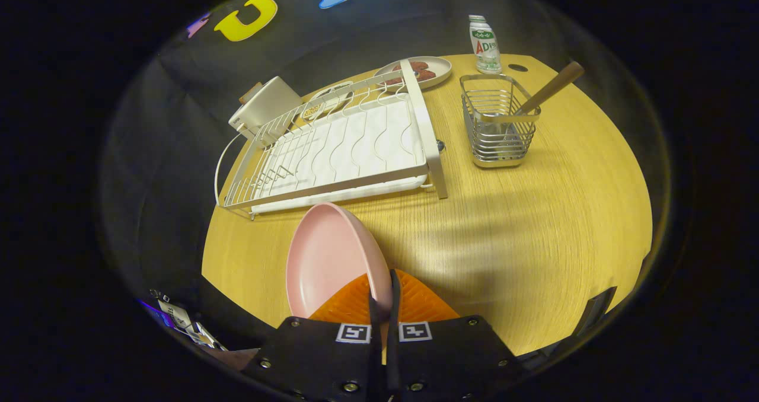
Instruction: Take the plate from the dish rack, then take the spoon from the basket and place it into the plate.
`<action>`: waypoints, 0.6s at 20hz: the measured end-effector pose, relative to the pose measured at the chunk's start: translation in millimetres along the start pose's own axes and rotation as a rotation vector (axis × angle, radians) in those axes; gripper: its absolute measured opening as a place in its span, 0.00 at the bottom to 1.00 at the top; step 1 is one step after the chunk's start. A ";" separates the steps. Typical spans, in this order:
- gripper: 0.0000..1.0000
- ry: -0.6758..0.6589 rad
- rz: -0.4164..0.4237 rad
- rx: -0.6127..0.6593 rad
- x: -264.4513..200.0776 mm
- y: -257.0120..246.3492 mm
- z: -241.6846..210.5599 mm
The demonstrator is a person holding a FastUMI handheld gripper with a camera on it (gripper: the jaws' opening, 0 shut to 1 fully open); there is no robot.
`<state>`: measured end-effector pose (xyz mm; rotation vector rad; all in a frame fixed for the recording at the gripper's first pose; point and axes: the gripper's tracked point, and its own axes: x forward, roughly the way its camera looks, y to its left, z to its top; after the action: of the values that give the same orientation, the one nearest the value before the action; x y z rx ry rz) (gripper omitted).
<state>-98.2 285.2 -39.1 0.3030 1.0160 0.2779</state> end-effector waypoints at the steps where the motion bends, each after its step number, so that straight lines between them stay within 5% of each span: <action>1: 0.03 0.002 0.022 0.015 2.7 0.8 -2.8; 6: 0.08 -0.023 0.063 0.062 14.6 -10.1 -4.7; 12: 0.16 -0.098 -0.026 -0.023 5.7 -38.8 7.6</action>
<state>-85.5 250.5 -54.3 0.2800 0.9191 0.2487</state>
